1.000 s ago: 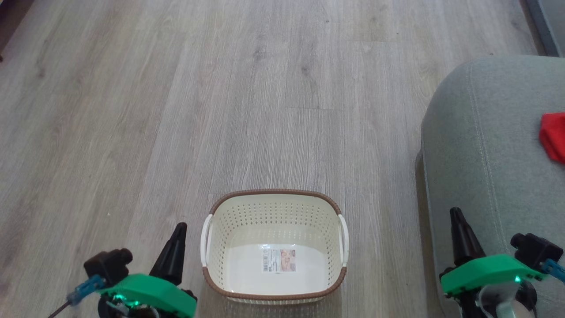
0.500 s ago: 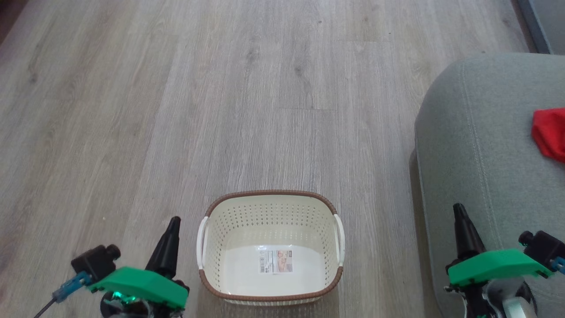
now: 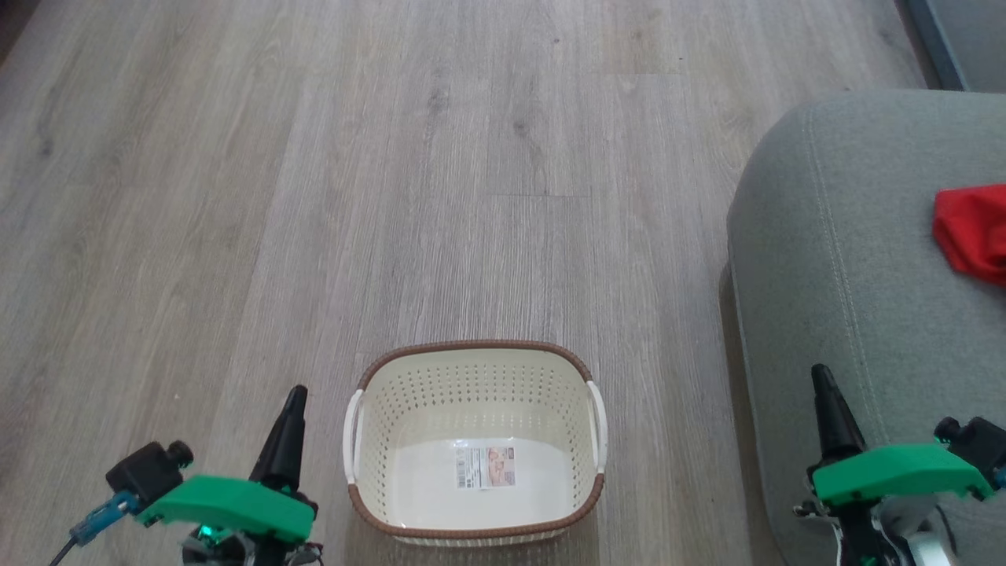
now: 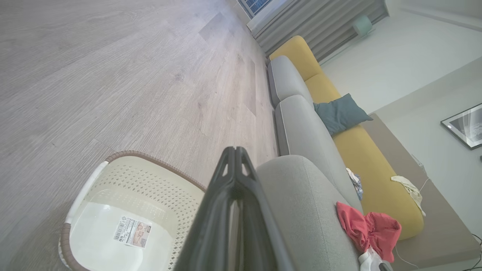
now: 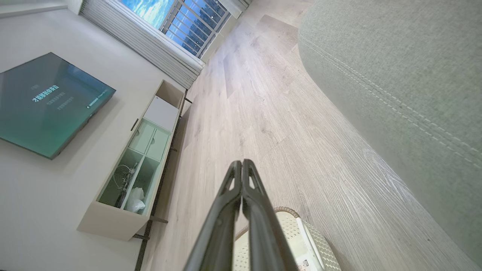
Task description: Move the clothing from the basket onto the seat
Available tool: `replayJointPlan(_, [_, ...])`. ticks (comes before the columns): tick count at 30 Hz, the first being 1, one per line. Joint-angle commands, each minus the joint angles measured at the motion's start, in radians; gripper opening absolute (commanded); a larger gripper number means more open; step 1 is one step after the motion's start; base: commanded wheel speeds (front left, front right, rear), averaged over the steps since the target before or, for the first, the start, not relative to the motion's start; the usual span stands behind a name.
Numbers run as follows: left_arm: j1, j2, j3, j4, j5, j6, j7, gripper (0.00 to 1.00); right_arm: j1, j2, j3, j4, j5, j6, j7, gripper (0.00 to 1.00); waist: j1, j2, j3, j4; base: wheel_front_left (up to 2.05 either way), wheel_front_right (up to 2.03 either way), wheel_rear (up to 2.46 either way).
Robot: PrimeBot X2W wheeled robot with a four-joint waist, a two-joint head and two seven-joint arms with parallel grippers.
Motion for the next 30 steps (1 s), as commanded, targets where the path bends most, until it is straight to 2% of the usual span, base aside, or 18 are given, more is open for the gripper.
replayJointPlan(1, [-0.058, 0.014, 0.032, -0.029, -0.026, -0.001, 0.006, 0.0, -0.056, -0.007, 0.003, -0.037, 0.027, 0.0, 0.006, 0.0, 0.0, 0.0, 0.0, -0.002, 0.0, 0.0, 0.0])
replayJointPlan(30, [-0.08, 0.015, 0.092, -0.025, -0.338, -0.001, 0.085, 0.0, -0.075, -0.008, -0.018, -0.044, 0.335, 0.0, 0.088, 0.0, 0.0, 0.0, -0.006, -0.04, 0.0, 0.0, 0.0])
